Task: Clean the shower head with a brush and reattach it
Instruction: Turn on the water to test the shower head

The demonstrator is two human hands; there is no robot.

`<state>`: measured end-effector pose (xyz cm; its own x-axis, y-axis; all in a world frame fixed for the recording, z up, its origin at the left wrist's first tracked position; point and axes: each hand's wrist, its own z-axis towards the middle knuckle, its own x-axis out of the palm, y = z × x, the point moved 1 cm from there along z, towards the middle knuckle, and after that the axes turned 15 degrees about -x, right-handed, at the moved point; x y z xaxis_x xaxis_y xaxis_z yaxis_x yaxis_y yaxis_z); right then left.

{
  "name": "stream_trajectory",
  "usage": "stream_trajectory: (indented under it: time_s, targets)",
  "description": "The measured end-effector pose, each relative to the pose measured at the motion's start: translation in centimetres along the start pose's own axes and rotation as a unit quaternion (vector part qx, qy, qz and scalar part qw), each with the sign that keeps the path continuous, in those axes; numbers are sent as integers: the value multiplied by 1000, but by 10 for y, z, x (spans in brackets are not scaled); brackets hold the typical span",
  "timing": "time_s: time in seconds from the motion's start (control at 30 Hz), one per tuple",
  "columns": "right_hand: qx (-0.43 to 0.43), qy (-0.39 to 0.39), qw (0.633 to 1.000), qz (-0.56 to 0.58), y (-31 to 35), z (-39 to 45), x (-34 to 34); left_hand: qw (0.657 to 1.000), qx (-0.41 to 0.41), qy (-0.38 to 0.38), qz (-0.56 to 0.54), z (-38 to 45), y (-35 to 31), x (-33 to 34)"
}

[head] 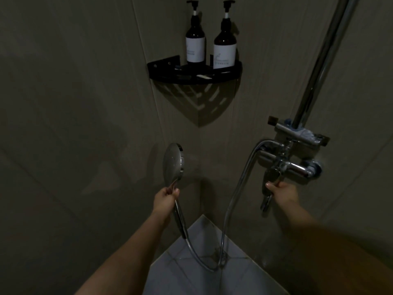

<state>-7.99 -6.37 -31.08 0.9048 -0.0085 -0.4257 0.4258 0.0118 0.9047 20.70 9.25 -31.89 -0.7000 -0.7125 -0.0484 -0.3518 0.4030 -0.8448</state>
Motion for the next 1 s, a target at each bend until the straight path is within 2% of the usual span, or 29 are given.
stream_trajectory:
  time_s: [0.4,1.0]
  targets:
    - [-3,4,1000,-13,5,-4,-1,1000,8,-2,-1,-4,-1,6]
    - [-1,67,995,-73,10,-1,-10,1000,8,-5,6,-5,-3,13]
